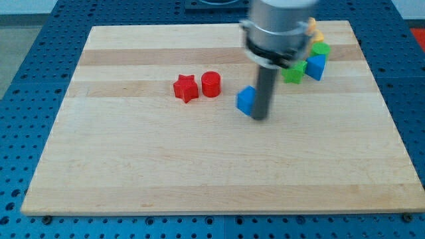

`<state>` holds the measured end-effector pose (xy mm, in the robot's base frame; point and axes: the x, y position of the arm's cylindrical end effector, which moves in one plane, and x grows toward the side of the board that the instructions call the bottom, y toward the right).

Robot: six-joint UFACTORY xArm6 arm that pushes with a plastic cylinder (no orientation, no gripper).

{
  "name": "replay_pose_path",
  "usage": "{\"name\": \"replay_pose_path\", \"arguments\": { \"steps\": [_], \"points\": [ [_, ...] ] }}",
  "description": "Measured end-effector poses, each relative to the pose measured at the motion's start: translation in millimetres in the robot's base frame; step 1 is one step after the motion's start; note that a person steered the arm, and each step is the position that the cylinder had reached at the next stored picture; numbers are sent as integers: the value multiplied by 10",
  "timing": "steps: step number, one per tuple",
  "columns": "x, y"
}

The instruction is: Push the green star closer to the yellow heart

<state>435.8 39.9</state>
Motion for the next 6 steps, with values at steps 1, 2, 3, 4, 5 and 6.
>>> {"name": "replay_pose_path", "arguments": {
  "steps": [1,2,3,4,5,6],
  "points": [
    [-258,-336],
    [-170,69],
    [-319,515],
    [-694,348],
    [-809,-229],
    [-701,-441]
  ]
}}
